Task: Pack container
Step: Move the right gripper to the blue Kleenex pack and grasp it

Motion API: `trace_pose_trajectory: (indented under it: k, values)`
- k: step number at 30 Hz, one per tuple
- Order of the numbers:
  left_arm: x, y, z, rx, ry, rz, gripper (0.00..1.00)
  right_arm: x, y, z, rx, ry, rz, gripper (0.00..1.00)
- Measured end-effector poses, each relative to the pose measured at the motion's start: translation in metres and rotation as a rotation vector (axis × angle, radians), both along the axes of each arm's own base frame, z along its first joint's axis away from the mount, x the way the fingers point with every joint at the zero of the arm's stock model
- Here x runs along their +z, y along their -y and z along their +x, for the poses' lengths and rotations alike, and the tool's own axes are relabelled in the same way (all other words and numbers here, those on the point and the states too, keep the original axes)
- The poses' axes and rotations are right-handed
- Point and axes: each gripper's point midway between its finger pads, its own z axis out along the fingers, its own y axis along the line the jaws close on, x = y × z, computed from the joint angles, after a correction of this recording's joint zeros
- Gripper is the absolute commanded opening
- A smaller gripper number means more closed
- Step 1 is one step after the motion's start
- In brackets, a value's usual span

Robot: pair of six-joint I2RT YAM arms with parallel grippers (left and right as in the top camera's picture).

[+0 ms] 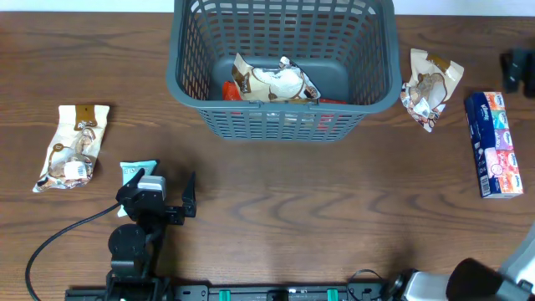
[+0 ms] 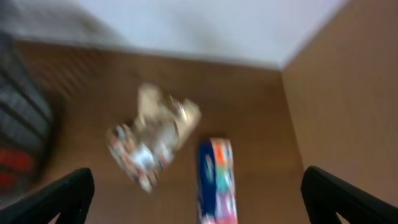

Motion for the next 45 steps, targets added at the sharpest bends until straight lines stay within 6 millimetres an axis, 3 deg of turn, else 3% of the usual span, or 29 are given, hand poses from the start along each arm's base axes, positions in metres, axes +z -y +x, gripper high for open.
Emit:
trace_pose_trajectory:
  k: [4, 8, 13, 20, 25, 34, 45]
  values:
    - [0.000, 0.000, 0.000, 0.000, 0.000, 0.000, 0.99, -0.049, 0.050, -0.015, -0.080, -0.141, 0.026, 0.99]
    - [0.000, 0.000, 0.000, 0.000, 0.000, 0.000, 0.99, -0.088, 0.086, -0.019, -0.116, -0.221, 0.063, 0.99]
    - [0.000, 0.000, 0.000, 0.000, 0.000, 0.000, 0.99, -0.128, 0.097, -0.012, -0.069, -0.291, 0.114, 0.97]
    - [0.000, 0.000, 0.000, 0.000, 0.000, 0.000, 0.99, -0.203, 0.102, 0.000, -0.018, -0.417, 0.221, 0.96]
    - [0.000, 0.000, 0.000, 0.000, 0.000, 0.000, 0.99, -0.241, 0.104, 0.002, -0.008, -0.477, 0.270, 0.99]
    - [0.000, 0.000, 0.000, 0.000, 0.000, 0.000, 0.99, -0.271, 0.106, 0.003, 0.001, -0.523, 0.299, 0.99]
    - [0.000, 0.000, 0.000, 0.000, 0.001, 0.000, 0.99, -0.275, 0.113, 0.001, -0.012, -0.543, 0.266, 0.99]
